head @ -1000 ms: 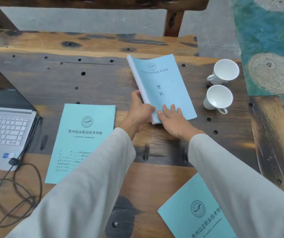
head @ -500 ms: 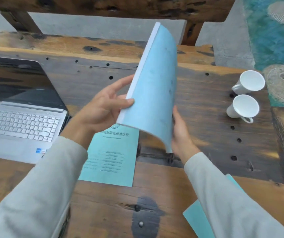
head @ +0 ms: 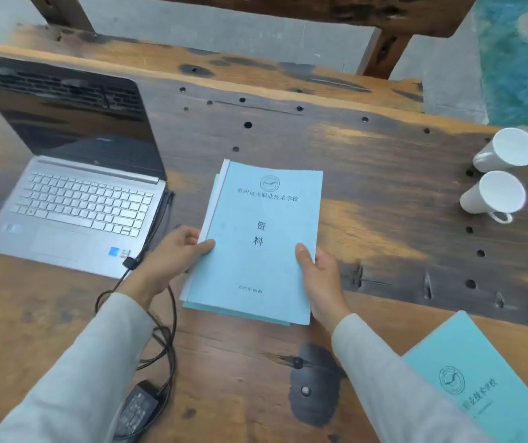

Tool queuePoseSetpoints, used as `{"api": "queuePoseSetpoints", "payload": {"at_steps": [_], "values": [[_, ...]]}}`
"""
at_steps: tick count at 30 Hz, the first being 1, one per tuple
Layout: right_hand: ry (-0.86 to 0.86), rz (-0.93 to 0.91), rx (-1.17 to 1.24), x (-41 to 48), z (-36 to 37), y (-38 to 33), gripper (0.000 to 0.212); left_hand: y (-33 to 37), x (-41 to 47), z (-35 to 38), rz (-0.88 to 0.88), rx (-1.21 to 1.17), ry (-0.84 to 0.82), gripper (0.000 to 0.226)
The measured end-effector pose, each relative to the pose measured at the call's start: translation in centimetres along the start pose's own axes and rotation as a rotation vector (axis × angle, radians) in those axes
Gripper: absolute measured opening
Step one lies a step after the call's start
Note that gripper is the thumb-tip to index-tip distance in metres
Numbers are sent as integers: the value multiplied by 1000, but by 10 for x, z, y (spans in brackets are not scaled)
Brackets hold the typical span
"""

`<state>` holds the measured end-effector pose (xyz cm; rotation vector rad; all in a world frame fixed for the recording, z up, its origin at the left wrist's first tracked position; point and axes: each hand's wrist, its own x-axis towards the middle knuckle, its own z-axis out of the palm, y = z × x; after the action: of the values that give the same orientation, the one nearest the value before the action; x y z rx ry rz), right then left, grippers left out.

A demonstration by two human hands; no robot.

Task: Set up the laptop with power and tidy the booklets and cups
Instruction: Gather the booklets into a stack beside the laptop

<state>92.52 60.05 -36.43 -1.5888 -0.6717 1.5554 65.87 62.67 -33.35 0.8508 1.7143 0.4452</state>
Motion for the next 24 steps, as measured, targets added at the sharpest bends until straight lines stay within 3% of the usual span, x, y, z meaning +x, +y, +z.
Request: {"api": "queuePoseSetpoints", "payload": {"at_steps": [6, 9, 14, 24], "values": [[129, -86, -505, -5, 10, 15, 17, -30, 7, 1, 126, 401, 126, 24], [250, -159, -628, -2, 13, 16, 11, -30, 9, 0, 151, 493, 172, 26], [348, -200, -693, -1, 23, 15, 20, -30, 11, -2, 162, 436, 207, 27], [438, -69, -650, -2, 38, 7, 9, -29, 12, -13, 181, 275, 163, 26]]}}
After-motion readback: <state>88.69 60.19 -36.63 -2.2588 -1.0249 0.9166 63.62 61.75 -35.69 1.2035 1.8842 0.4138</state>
